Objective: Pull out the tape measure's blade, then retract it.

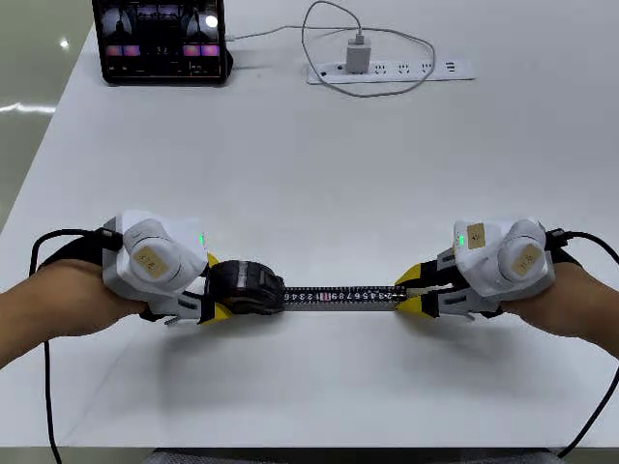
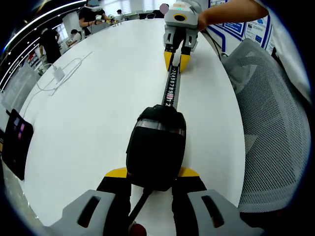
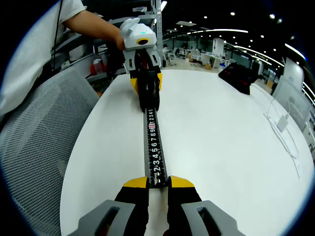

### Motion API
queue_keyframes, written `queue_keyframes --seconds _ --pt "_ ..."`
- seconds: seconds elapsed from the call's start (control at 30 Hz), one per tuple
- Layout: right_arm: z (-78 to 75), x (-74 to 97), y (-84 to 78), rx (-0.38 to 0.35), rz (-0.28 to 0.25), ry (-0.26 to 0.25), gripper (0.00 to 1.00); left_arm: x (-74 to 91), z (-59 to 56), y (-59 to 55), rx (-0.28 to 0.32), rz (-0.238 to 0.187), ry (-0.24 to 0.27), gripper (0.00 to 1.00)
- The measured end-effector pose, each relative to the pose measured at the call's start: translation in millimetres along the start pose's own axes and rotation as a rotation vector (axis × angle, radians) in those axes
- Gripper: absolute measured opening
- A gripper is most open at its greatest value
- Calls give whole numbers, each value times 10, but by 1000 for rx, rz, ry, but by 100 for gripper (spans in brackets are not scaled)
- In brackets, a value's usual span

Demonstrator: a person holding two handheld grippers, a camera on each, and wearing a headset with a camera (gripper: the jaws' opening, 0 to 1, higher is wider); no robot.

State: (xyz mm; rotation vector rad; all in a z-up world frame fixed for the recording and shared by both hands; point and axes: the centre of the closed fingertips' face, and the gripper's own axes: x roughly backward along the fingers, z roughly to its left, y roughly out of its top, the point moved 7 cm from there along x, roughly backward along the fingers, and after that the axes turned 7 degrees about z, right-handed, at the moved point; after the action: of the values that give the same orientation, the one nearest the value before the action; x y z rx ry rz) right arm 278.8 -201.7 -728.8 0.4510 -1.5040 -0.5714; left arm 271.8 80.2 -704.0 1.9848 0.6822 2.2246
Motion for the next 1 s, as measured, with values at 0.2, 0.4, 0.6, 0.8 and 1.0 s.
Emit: queue_keyframes --seconds 0.2,0.4,0.6,0.8,1.0 --pt "-8 31 -33 -1 9 -1 10 0 -2 1 2 0 1 26" --pt "3 85 -48 2 19 -2 10 3 -8 6 4 0 2 26" --pt "18 126 -67 5 24 -6 10 3 -9 5 3 1 3 26" --pt "11 166 -118 1 28 -7 10 11 -17 9 4 2 3 26" --pt "10 194 -147 -1 35 -8 10 10 -16 6 2 2 2 26"
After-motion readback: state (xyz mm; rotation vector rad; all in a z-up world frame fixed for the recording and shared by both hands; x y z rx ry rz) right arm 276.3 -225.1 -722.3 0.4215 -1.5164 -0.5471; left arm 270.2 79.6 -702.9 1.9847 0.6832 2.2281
